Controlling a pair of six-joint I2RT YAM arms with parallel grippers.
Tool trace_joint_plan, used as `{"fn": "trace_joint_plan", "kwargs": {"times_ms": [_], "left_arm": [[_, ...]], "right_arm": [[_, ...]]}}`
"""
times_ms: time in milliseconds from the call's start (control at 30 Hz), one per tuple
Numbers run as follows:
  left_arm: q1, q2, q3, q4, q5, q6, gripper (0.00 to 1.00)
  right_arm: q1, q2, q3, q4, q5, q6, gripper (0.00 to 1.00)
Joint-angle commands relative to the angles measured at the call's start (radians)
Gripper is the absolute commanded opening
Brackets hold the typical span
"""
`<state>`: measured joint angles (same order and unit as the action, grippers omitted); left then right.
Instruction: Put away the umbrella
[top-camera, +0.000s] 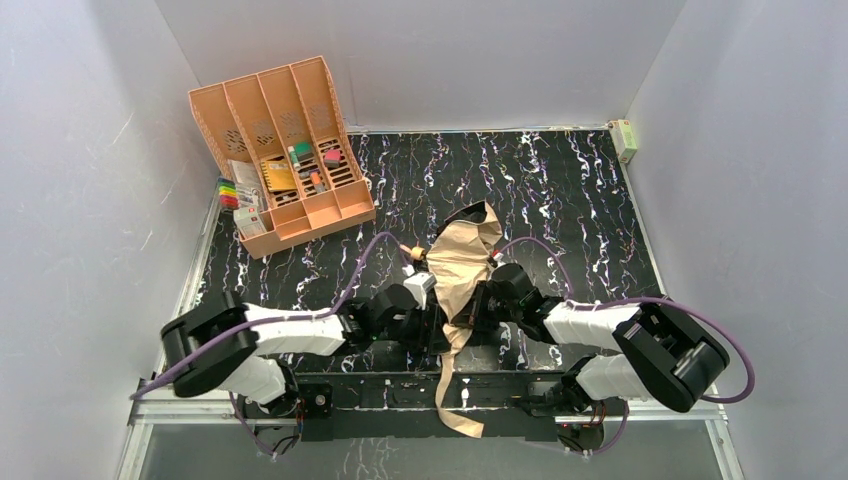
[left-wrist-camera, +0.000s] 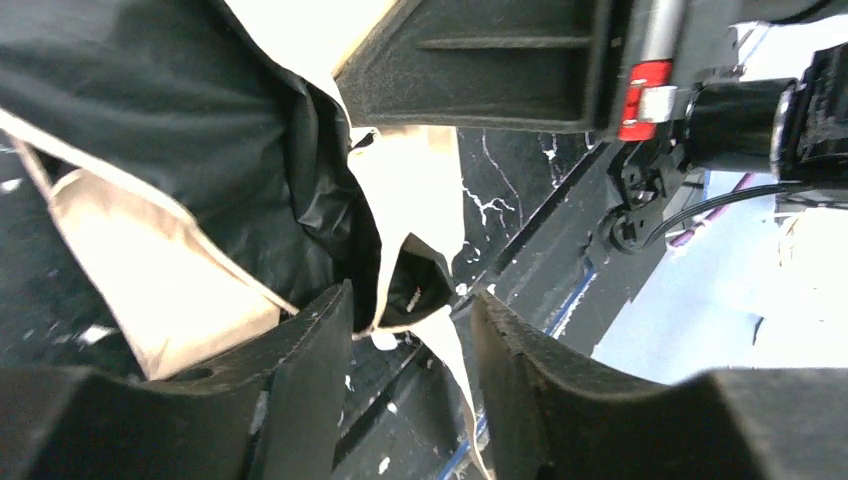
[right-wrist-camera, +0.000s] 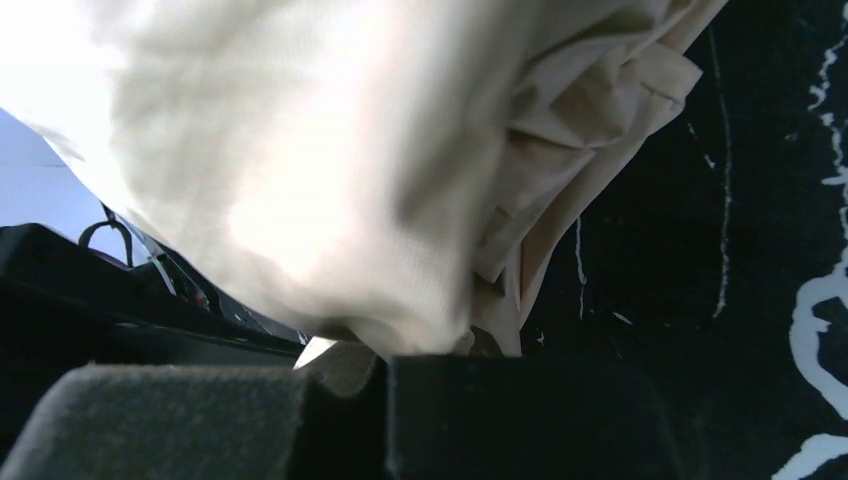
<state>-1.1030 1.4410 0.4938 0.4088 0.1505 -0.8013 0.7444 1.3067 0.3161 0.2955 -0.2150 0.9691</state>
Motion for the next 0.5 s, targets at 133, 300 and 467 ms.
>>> {"fn": "trace_joint_plan", "kwargs": {"times_ms": [133, 300, 467], "left_arm": [[0.015, -0.291, 0.199, -0.412, -0.256, 0.075, 0.68], [0.179, -0.211, 0.456, -0.561, -0.172, 0.161, 0.74], [0.304, 0.039, 0.821, -0.712, -0.036, 0.297, 0.82]], "right_arm": [[0.013, 0.048, -0.077, -0.049, 0.157, 0.017, 0.0], [0.012, 0.052, -0.074, -0.079, 0.185, 0.002, 0.0], [0.012, 0.052, -0.068, -0.093, 0.195, -0.014, 0.0]]}}
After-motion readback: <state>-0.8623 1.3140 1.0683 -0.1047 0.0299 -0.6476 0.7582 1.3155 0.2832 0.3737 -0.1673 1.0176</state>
